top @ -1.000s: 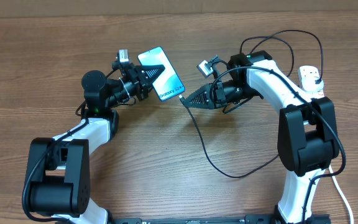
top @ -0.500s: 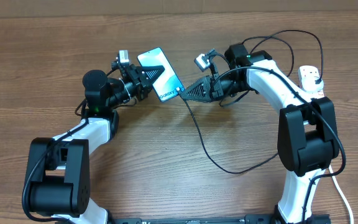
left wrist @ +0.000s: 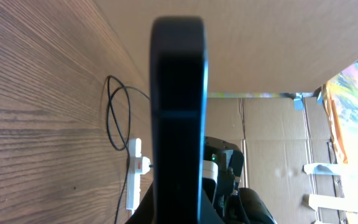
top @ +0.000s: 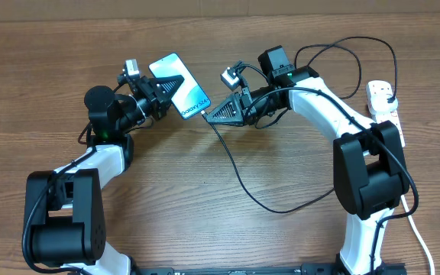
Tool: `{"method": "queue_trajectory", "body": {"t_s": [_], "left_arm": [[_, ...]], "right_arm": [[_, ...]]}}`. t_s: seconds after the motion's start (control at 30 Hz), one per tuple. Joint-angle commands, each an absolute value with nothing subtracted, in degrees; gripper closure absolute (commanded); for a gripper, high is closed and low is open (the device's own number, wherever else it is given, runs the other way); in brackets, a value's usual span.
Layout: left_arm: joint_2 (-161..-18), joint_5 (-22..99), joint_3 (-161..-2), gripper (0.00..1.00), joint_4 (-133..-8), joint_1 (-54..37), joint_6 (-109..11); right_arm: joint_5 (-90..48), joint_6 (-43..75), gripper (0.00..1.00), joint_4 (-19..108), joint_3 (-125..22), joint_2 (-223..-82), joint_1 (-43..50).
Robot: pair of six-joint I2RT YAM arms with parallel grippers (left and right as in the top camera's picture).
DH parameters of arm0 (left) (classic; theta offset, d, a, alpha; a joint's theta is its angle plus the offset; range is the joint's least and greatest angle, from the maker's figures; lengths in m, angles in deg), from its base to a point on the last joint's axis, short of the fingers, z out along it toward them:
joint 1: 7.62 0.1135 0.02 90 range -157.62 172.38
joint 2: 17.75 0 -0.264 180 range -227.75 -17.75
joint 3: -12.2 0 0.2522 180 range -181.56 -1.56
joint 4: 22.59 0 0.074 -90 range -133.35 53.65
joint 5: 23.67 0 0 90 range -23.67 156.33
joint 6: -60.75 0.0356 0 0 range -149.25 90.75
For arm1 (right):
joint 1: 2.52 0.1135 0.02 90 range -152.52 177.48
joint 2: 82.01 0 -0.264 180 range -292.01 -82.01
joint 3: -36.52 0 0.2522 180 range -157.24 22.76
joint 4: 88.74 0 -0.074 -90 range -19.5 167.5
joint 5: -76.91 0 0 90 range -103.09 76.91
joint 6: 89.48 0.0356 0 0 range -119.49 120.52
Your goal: Plug charger to phone and switch on socket
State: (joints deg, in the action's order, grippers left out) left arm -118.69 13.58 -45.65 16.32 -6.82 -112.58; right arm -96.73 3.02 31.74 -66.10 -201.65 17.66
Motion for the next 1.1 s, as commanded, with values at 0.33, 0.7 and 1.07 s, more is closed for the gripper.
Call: {"method": "queue_trajectory", "body": {"t_s": [0.33, 0.7, 1.07], "left_arm": [[-117.82, 11.20, -47.12, 0.96, 17.54, -6.89, -111.80], [-117.82, 10.50, -47.12, 0.96, 17.72, -6.89, -112.91], [-117.82, 9.93, -47.12, 0.96, 17.74, -6.89, -113.04]], "right_arm": [[-97.06, 6.23, 0.96, 32.11, -66.78, -199.57, 19.13], [-95.35, 6.78, 0.96, 32.40, -66.78, -199.57, 19.10], [-93.32, 8.02, 0.96, 32.72, -66.78, -199.57, 18.86]]}}
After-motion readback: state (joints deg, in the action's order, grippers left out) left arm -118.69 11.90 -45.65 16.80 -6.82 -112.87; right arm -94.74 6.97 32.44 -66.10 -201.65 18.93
